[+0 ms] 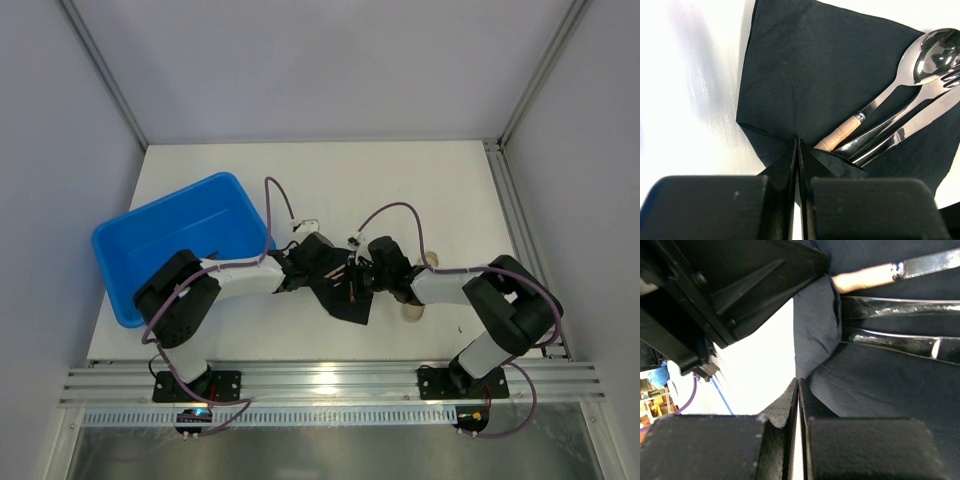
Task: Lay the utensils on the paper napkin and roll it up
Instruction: Roll the napkin at the center of the board.
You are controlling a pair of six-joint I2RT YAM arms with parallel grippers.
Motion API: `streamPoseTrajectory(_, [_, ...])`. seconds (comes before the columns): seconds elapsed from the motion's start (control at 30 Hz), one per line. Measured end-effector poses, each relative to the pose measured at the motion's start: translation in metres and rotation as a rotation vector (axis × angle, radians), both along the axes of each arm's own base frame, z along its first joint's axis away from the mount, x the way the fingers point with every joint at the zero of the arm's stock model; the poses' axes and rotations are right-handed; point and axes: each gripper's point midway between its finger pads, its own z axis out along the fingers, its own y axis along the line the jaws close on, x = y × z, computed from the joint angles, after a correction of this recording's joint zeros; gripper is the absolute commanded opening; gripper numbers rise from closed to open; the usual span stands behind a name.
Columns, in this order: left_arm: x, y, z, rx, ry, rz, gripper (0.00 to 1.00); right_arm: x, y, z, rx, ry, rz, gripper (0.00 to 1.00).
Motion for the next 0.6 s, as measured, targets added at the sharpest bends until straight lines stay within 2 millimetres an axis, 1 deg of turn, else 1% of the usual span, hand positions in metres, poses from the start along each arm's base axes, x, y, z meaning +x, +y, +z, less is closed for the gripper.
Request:
streamPoseTrajectory(0.43, [0.000,0.000,0.000,-0.001,0.002,0.000,0.00,-0.008,-0.005,-0.021,-0.027,0.053,0.002,0.04])
streamPoseTrajectory(0.6, [0.000,0.000,0.000,-0.001,0.002,0.000,0.00,-0.009,-0.002,-0.020,-0.010,0.057,0.008,0.04])
